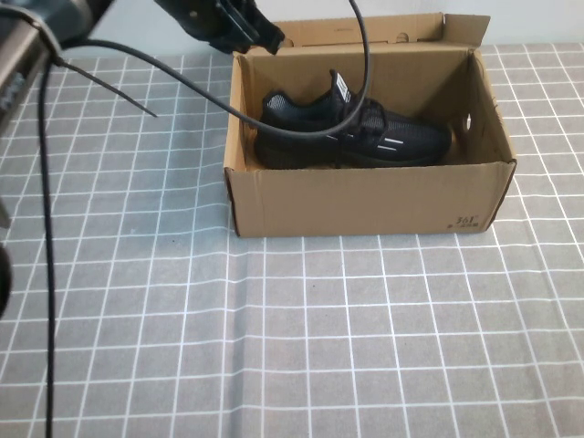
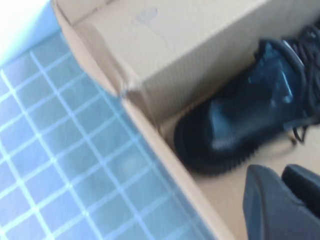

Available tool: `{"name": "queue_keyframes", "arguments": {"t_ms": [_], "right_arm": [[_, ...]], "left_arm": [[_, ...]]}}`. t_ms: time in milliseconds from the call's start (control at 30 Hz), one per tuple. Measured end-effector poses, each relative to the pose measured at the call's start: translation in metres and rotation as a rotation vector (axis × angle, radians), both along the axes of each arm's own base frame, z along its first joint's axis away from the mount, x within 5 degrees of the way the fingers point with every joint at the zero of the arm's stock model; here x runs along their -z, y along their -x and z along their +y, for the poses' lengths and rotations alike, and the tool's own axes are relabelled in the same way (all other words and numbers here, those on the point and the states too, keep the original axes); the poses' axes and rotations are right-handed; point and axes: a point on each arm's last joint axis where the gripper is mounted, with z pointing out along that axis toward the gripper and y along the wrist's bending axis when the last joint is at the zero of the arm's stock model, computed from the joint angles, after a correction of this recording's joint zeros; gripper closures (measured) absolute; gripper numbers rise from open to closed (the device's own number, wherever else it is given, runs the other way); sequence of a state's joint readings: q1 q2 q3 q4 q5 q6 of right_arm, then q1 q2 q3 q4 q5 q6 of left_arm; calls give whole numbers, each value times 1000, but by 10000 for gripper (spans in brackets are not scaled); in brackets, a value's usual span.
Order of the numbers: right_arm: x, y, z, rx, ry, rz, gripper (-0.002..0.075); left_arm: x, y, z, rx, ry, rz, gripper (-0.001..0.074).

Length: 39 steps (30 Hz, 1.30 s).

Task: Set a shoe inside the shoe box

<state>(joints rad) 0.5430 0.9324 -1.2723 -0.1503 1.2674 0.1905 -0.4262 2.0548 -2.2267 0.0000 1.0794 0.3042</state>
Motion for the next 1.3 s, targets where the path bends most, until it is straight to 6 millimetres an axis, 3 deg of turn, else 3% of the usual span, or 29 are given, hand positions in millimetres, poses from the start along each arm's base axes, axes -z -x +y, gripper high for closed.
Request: {"name": "queue_keyframes", "arguments": {"t_ms": [167,333,600,800,900,1033,1167,1300], "right_arm": [[-11,25,-15,9,-57,-72,743],[-10,59,-34,0,-115,-140,743],[25,112,-61,-12,-197,-184,742],[51,134,-74,-21,-246,-238,742],[57,140,-76,-32,-289,-290,742],[61,142,-77,-36,-311,-324,743],[64,140,-75,-37,-321,-341,742],[66,136,-72,-40,-336,-363,742]], "left_arm": [[-25,23,10,-3,-6,35,729],[-65,55,23,3,28,-1,734],[-140,124,54,-7,119,-162,734],[-175,173,75,-5,193,-279,734],[-175,194,84,2,220,-302,734],[-156,223,96,2,254,-345,734],[-125,257,112,-4,300,-429,734],[-76,293,129,2,322,-522,734]]}}
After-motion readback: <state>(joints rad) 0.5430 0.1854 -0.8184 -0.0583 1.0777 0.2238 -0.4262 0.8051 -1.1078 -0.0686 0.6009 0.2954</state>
